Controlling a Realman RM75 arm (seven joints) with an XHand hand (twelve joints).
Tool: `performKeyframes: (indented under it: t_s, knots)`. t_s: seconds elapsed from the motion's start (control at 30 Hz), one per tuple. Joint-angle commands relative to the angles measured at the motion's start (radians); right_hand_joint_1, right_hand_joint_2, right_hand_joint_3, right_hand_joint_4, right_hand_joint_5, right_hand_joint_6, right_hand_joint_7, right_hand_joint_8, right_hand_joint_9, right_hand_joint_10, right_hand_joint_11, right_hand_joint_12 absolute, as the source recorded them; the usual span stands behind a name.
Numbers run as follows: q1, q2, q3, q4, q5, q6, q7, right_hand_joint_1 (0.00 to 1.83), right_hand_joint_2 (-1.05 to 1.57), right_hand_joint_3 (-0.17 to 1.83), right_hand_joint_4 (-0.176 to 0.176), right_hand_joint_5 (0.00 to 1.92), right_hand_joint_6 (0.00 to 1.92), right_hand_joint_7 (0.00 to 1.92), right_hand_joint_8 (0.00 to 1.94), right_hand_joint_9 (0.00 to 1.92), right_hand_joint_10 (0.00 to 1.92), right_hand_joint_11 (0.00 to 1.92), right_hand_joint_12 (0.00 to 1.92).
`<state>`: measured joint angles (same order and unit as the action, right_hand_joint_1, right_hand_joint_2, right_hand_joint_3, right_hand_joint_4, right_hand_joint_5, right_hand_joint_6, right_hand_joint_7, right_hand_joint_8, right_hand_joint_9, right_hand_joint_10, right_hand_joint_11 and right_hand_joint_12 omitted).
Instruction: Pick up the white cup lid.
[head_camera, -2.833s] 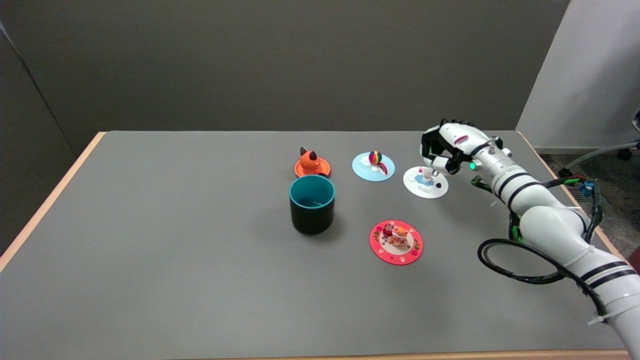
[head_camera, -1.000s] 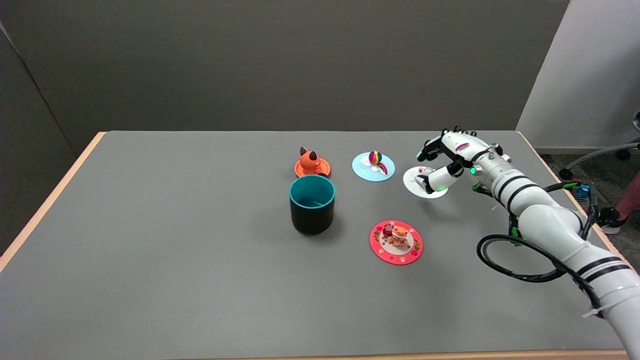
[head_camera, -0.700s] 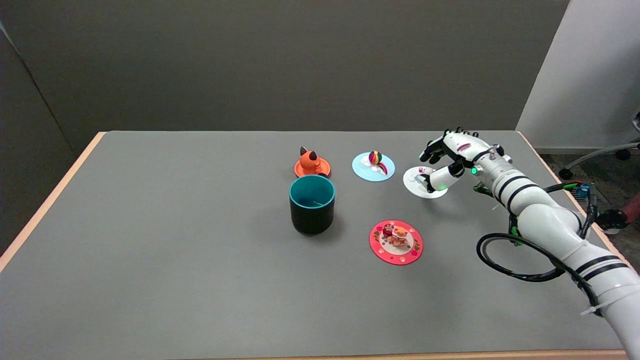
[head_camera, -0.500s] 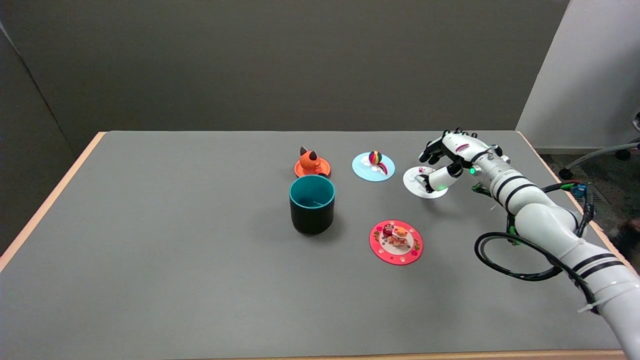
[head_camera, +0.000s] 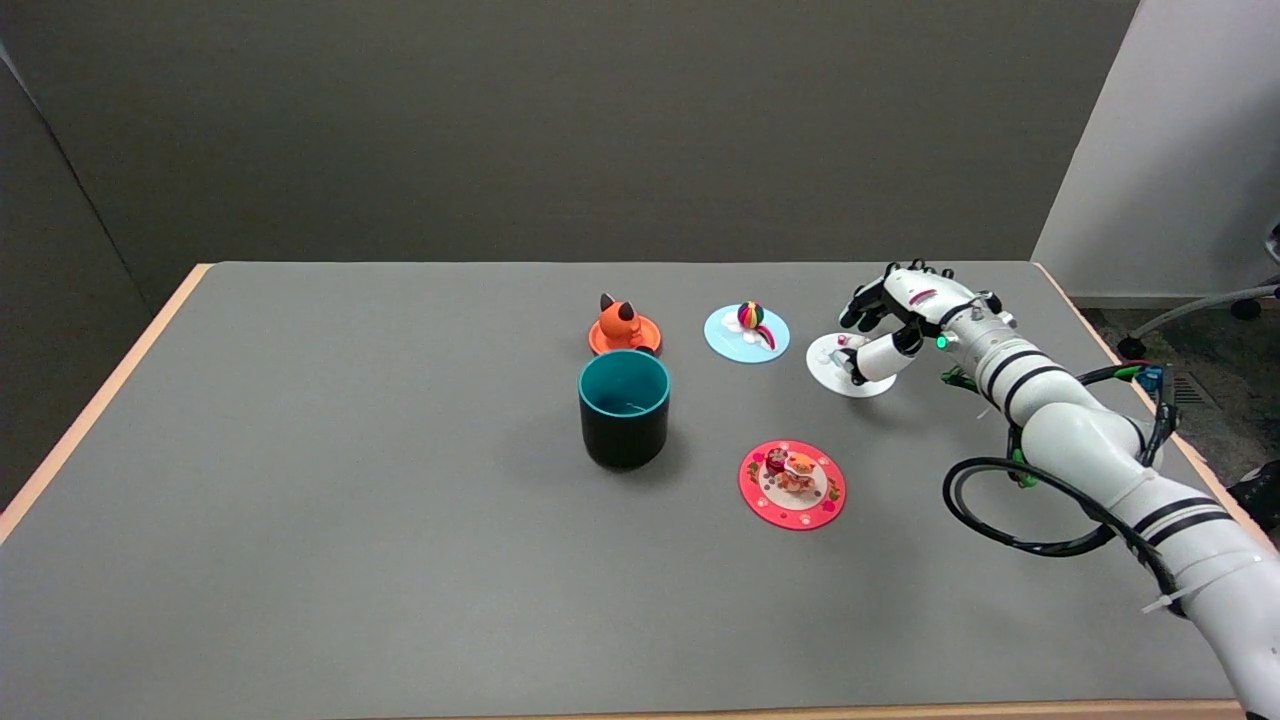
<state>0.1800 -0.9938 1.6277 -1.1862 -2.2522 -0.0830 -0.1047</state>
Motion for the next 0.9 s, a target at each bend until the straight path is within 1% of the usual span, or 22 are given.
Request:
performKeyframes:
  t_s: [0.03, 0.33, 0.73, 0.9]
  knots:
    - [0.037, 0.025, -0.038, 0.040, -0.066, -0.017, -0.014, 0.83, 0.50, 1.00, 0.029, 0.82, 0.36, 0.93, 0.24, 0.60, 0.18, 0.14, 0.16]
    - [0.038, 0.053, -0.061, 0.050, -0.068, -0.027, -0.014, 0.84, 0.51, 1.01, 0.042, 0.82, 0.37, 0.93, 0.24, 0.60, 0.18, 0.15, 0.16]
    - [0.024, 0.047, -0.061, 0.055, -0.068, -0.023, -0.015, 0.85, 0.51, 1.01, 0.049, 0.82, 0.37, 0.92, 0.23, 0.60, 0.18, 0.15, 0.16]
    - [0.029, 0.052, -0.063, 0.050, -0.068, -0.021, -0.015, 0.86, 0.53, 0.97, 0.050, 0.84, 0.36, 0.96, 0.26, 0.64, 0.19, 0.15, 0.17]
